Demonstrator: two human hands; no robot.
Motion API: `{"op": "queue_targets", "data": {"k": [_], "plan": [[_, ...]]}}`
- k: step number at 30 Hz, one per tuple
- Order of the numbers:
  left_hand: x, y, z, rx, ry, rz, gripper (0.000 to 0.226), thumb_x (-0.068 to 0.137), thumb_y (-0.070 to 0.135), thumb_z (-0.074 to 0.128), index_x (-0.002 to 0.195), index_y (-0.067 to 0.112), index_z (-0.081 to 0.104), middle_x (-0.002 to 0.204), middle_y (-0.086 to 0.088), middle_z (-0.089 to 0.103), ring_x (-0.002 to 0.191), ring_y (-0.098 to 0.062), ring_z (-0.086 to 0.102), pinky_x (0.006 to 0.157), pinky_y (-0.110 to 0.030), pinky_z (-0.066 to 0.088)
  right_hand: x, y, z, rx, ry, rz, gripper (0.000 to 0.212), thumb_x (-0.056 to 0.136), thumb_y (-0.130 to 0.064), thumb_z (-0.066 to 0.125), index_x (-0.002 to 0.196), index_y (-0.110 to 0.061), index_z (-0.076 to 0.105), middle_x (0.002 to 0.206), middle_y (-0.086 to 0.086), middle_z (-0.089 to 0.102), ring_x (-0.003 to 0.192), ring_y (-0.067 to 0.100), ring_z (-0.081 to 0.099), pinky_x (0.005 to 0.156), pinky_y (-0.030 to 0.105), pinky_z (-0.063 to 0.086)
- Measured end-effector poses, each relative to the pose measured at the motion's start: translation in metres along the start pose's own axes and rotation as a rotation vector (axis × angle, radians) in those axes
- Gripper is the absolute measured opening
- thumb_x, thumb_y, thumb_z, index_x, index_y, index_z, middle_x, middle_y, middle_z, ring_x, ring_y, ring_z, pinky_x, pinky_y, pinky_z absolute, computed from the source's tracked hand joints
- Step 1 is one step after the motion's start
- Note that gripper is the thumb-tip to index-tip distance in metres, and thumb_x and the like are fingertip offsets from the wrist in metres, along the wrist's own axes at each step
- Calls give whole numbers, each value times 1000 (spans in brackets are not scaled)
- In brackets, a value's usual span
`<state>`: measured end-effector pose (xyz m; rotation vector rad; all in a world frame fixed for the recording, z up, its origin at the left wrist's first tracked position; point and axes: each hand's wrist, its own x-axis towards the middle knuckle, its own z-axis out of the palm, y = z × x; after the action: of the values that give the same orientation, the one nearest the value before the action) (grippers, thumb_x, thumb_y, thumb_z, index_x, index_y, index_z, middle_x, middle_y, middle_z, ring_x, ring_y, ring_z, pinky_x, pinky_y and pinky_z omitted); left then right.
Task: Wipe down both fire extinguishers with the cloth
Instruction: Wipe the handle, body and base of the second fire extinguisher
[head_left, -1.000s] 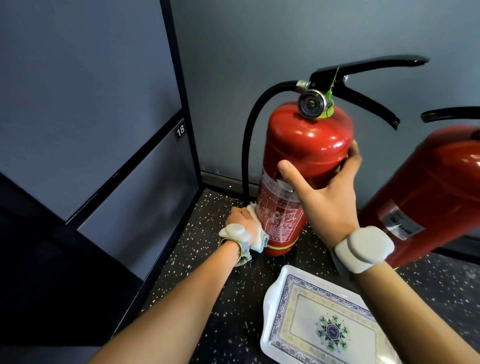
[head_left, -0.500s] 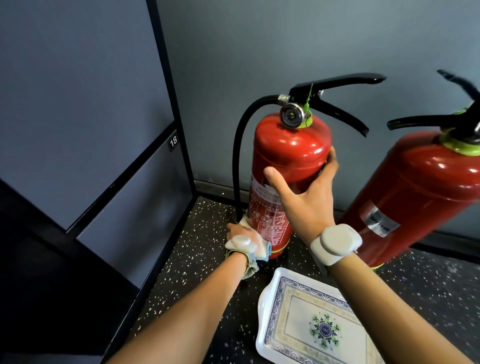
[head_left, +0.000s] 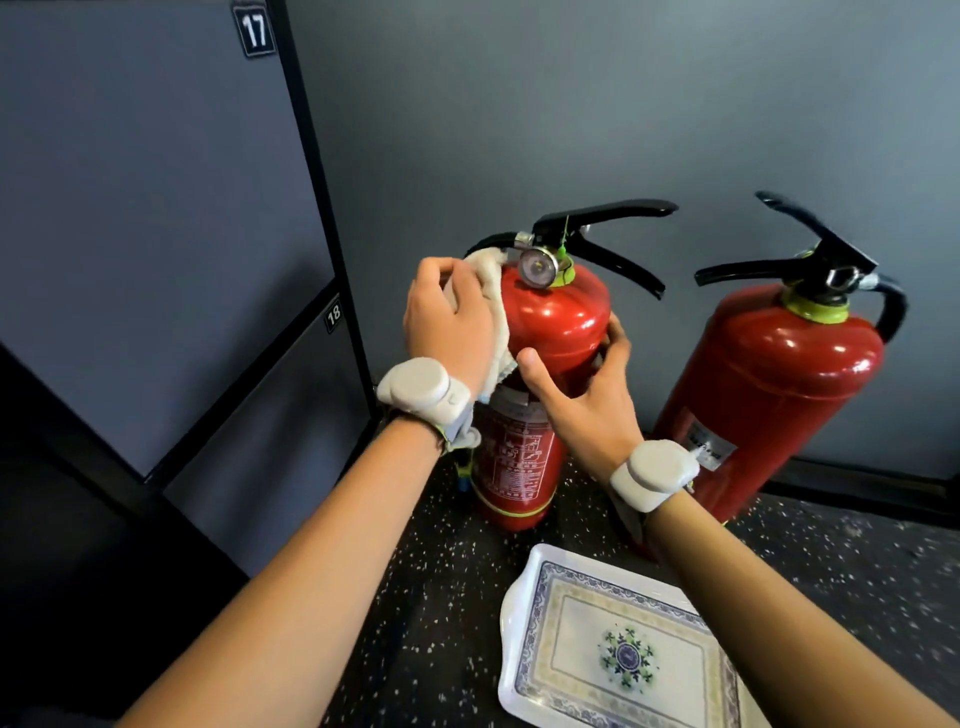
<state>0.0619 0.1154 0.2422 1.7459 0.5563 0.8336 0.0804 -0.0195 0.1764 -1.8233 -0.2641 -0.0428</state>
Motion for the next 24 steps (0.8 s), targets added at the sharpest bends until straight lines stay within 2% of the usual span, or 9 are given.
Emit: {"op": "queue_targets", "data": {"k": [3, 5, 7, 10, 14, 16, 18, 22, 24], "plan": [[-17, 18, -7, -39, -8, 47, 19, 103, 33, 47, 106, 20, 62, 108, 6, 66, 98, -8, 60, 71, -9, 40, -13, -17, -7, 99, -12, 41, 114, 62, -90, 68, 155, -37, 27, 146, -9, 54, 130, 5, 57, 117, 40, 45], [-29, 32, -8, -89, -34, 56, 19, 104, 34, 48, 105, 21, 62, 104, 9, 67, 95, -5, 62, 70, -6, 41, -30, -32, -10, 156, 33, 63, 110, 62, -91, 62, 150, -30, 37, 136, -14, 55, 121, -1, 58, 115, 37, 47], [-39, 43, -6, -151, -97, 50, 20, 103, 35, 50, 104, 20, 64, 99, 10, 69, 92, -4, 65, 73, -13, 47, -46, -44, -15, 229, 67, 94, 100, 67, -87, 57, 147, -29, 44, 137, -13, 56, 114, -3, 62, 109, 37, 52], [-56, 54, 4, -201, -222, 47, 20, 104, 34, 52, 100, 20, 65, 91, 10, 71, 83, 3, 67, 75, -18, 52, -57, -60, -28, 421, -13, 105, 82, 78, -76, 57, 146, -31, 48, 133, -3, 67, 105, -1, 71, 97, 32, 57], [-79, 65, 24, -171, -405, 80, 32, 107, 36, 42, 98, 19, 68, 92, 5, 74, 93, -14, 70, 91, -40, 56, -53, -73, -58, 543, 57, 46, 61, 88, -50, 62, 143, -23, 56, 121, 1, 77, 113, 14, 74, 101, 38, 57], [-82, 75, 32, -158, -434, 117, 38, 106, 41, 39, 96, 19, 67, 91, 4, 73, 94, -17, 69, 91, -43, 54, -51, -76, -76, 502, 123, 11, 49, 93, -45, 65, 137, -23, 62, 121, 0, 77, 115, 15, 73, 105, 45, 56], [-82, 86, 40, -131, -418, 165, 37, 106, 40, 41, 96, 17, 68, 90, 5, 73, 92, -17, 67, 89, -39, 53, -47, -78, -97, 425, 201, -46, 36, 100, -38, 65, 134, -25, 65, 122, 1, 77, 116, 18, 73, 105, 48, 56], [-74, 106, 63, -39, -341, 219, 22, 104, 22, 50, 104, 12, 70, 92, 4, 71, 91, -18, 64, 78, -28, 44, -31, -90, -149, 235, 461, -134, 33, 101, -36, 65, 133, -26, 66, 125, -4, 74, 116, 9, 71, 106, 40, 55], [-71, 109, 80, 112, -373, 226, 20, 101, 19, 52, 109, 10, 68, 103, -3, 72, 101, -24, 64, 83, -29, 42, -18, -94, -177, 57, 596, -165, 36, 99, -43, 64, 132, -30, 67, 127, -6, 71, 117, 7, 68, 107, 36, 53]]}}
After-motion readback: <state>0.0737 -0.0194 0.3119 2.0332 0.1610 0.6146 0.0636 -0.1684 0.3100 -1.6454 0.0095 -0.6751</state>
